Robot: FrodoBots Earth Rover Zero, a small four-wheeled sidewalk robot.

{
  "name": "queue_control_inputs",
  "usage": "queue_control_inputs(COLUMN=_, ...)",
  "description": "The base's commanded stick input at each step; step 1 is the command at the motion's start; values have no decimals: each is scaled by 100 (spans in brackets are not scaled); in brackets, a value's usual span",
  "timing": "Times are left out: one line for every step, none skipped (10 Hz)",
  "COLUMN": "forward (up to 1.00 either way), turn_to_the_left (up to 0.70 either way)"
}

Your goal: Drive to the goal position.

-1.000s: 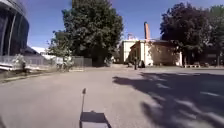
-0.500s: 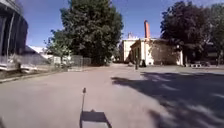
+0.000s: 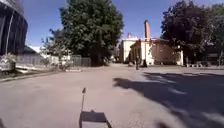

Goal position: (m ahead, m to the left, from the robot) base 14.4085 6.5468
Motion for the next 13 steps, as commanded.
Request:
queue_control_inputs(forward=70, turn_to_the_left=0)
queue_control_inputs(forward=70, turn_to_the_left=-2)
queue_control_inputs(forward=70, turn_to_the_left=-6)
queue_control_inputs(forward=70, turn_to_the_left=-7)
queue_control_inputs(forward=70, turn_to_the_left=-4)
queue_control_inputs(forward=70, turn_to_the_left=-1)
queue_control_inputs(forward=70, turn_to_the_left=0)
queue_control_inputs(forward=70, turn_to_the_left=0)
queue_control_inputs(forward=70, turn_to_the_left=0)
queue_control_inputs(forward=70, turn_to_the_left=0)
queue_control_inputs(forward=70, turn_to_the_left=0)
queue_control_inputs(forward=70, turn_to_the_left=0)
queue_control_inputs(forward=70, turn_to_the_left=0)
